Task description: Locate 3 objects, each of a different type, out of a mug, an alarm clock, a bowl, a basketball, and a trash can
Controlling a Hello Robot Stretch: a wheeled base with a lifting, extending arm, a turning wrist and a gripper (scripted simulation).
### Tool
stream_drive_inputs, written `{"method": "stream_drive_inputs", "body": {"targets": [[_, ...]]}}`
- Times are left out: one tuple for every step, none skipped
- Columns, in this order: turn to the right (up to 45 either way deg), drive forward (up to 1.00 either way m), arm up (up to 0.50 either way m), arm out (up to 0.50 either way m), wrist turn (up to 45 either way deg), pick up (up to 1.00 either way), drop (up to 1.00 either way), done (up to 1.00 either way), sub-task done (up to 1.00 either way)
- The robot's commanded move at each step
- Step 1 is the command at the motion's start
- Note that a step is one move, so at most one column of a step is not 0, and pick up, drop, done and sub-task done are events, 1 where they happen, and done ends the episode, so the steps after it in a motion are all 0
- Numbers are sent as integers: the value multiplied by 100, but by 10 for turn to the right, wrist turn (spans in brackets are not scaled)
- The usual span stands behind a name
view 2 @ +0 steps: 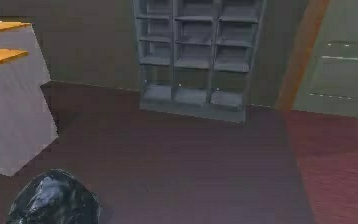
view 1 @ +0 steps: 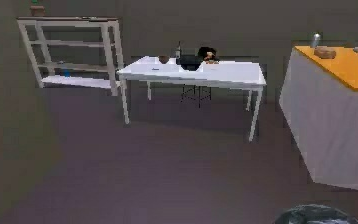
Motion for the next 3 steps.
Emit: {"method": "stream_drive_inputs", "body": {"targets": [[0, 100, 0, 0, 0, 0, 0, 0, 0], [0, 65, 0, 0, 0, 0, 0, 0, 0], [0, 0, 0, 0, 0, 0, 0, 0, 100]]}}
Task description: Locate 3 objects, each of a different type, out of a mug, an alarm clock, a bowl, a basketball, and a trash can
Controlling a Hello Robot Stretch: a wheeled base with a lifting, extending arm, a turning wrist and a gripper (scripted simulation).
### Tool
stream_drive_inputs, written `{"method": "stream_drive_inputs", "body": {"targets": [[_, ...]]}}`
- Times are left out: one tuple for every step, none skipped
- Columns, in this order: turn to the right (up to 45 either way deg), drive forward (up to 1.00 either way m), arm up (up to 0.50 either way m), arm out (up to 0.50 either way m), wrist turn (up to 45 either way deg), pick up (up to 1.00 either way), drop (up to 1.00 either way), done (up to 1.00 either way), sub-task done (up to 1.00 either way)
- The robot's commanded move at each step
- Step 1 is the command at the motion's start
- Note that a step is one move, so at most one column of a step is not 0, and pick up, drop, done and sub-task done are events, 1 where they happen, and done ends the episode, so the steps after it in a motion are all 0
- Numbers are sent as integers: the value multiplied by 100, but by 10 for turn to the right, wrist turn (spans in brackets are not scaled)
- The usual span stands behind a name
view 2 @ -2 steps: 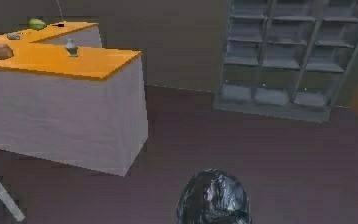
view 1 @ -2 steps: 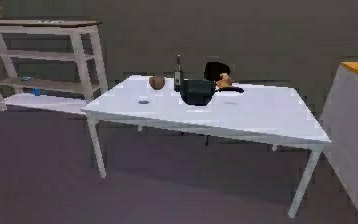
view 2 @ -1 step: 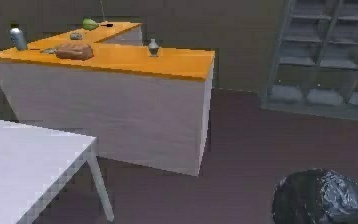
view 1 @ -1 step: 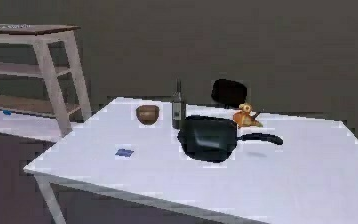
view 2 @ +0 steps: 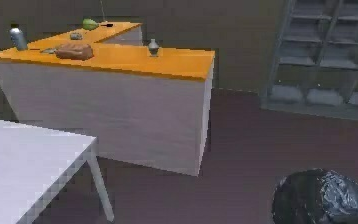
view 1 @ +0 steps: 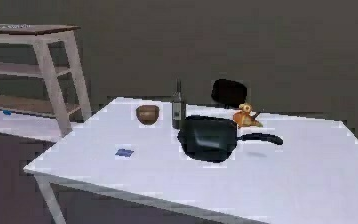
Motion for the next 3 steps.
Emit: {"method": "stream_drive_inputs", "body": {"targets": [[-450, 0, 0, 0, 0, 0, 0, 0, 0], [-450, 0, 0, 0, 0, 0, 0, 0, 0], [-450, 0, 0, 0, 0, 0, 0, 0, 0]]}}
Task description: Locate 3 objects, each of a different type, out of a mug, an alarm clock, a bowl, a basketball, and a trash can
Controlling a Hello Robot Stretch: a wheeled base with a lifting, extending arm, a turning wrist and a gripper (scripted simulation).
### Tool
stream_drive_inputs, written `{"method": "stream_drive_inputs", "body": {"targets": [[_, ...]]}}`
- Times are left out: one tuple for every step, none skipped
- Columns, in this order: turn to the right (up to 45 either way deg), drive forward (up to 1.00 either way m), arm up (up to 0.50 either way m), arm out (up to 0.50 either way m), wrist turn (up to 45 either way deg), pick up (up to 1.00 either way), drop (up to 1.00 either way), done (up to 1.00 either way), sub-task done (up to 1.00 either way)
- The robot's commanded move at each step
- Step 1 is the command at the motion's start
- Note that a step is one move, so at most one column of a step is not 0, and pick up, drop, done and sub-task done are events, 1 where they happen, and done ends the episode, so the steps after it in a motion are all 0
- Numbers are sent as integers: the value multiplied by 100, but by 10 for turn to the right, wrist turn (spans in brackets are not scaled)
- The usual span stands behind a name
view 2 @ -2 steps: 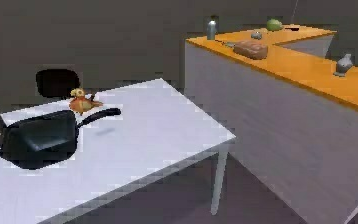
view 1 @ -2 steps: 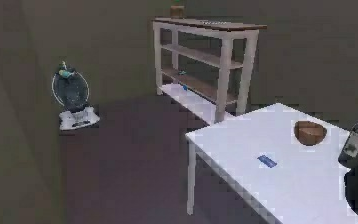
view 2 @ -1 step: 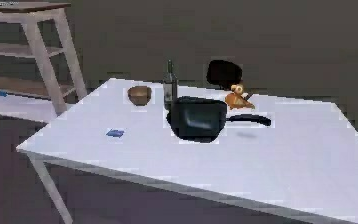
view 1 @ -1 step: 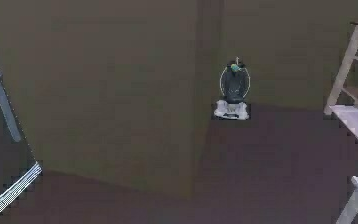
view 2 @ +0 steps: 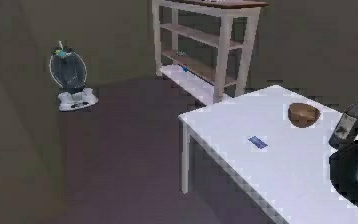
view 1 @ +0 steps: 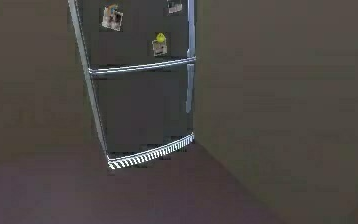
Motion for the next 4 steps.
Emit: {"method": "stream_drive_inputs", "body": {"targets": [[-420, 0, 0, 0, 0, 0, 0, 0, 0], [0, 100, 0, 0, 0, 0, 0, 0, 0], [-30, 0, 0, 0, 0, 0, 0, 0, 0], [0, 20, 0, 0, 0, 0, 0, 0, 0]]}}
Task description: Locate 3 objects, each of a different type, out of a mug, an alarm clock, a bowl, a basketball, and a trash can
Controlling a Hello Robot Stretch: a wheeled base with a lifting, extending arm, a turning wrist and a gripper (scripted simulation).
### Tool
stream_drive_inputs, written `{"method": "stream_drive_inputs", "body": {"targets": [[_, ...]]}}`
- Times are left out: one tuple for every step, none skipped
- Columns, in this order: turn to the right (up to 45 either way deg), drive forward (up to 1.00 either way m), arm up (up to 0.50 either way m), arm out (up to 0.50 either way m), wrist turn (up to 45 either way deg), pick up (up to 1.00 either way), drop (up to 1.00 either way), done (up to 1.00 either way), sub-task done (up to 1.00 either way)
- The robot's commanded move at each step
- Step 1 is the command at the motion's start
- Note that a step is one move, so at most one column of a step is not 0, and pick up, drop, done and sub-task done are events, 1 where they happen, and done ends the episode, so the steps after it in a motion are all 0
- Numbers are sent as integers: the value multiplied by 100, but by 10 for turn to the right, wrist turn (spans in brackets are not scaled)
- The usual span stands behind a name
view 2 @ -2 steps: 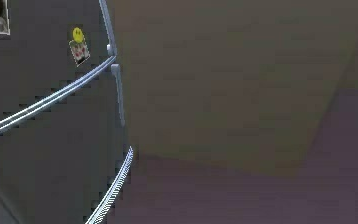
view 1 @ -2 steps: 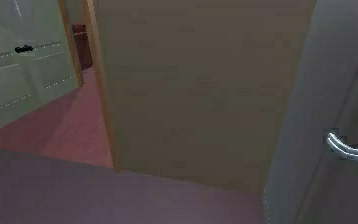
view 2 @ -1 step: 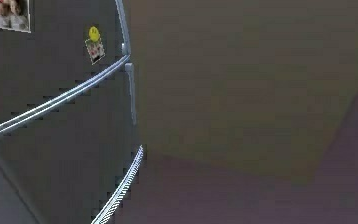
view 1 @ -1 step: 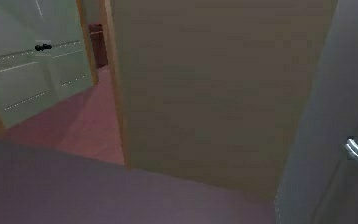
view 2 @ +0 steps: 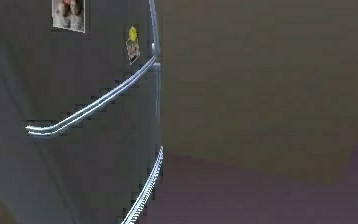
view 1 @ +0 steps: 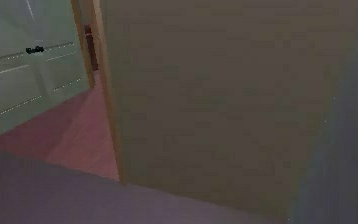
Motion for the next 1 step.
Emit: {"method": "stream_drive_inputs", "body": {"targets": [[-90, 0, 0, 0, 0, 0, 0, 0, 0]]}}
